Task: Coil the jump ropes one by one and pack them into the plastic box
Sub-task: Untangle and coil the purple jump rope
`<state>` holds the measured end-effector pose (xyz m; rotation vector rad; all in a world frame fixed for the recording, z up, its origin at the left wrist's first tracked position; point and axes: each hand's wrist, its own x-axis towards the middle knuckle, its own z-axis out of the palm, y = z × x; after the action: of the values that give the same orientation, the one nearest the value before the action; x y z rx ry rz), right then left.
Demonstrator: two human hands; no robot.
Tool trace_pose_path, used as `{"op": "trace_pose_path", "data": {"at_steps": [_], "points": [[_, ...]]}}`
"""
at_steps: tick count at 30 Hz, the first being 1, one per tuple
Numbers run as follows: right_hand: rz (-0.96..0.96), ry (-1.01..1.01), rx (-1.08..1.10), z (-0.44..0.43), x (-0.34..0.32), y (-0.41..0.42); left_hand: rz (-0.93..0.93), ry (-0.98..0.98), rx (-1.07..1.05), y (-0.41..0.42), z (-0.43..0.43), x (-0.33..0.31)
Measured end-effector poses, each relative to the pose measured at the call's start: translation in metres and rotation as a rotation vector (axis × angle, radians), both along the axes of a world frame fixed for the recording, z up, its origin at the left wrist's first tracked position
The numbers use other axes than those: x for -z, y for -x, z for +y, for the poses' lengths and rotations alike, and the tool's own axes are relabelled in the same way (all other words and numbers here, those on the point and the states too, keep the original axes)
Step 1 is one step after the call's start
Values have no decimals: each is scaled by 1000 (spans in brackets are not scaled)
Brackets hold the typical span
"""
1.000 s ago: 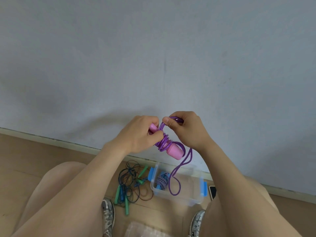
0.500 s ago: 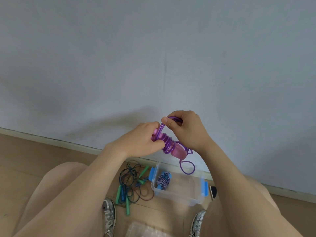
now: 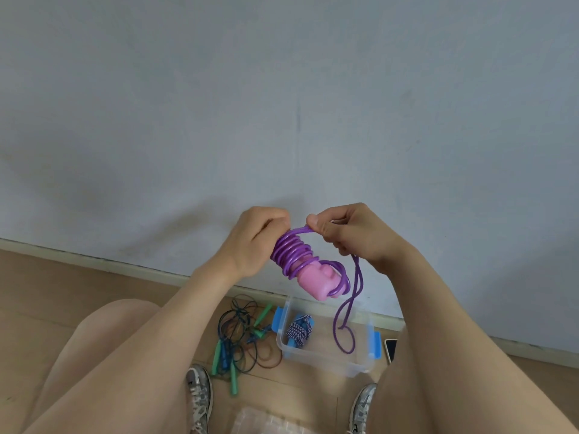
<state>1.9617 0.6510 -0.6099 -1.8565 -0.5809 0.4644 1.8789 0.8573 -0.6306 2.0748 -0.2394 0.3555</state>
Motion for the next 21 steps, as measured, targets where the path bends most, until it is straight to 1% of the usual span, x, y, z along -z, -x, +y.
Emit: {"op": "trace_pose_path", "data": {"at_steps": [3, 5, 7, 10, 13, 16, 17, 19, 20, 21], "points": [[60, -45, -63, 1, 5, 1, 40, 287, 3, -2, -3, -2], [113, -26, -98, 3, 6, 5, 83, 436, -32, -4, -5, -2], [180, 35, -129, 5, 8, 8, 107, 510, -87, -8, -6, -1], [241, 146, -129, 14, 10, 14, 108, 520, -159, -13, -5, 1], [296, 245, -147, 26, 12, 28, 104, 450, -293, -14, -4, 3], [251, 242, -137, 39, 15, 37, 59, 339, -417, -18, 0, 10], [235, 229, -129, 42, 14, 41, 37, 230, -472, -20, 3, 14], [193, 217, -141, 47, 14, 47, 35, -97, -569, -21, 8, 20], [176, 214, -164, 49, 14, 51, 56, -217, -611, -22, 9, 24], [167, 211, -190, 49, 11, 53, 77, -294, -624, -21, 9, 26]]}}
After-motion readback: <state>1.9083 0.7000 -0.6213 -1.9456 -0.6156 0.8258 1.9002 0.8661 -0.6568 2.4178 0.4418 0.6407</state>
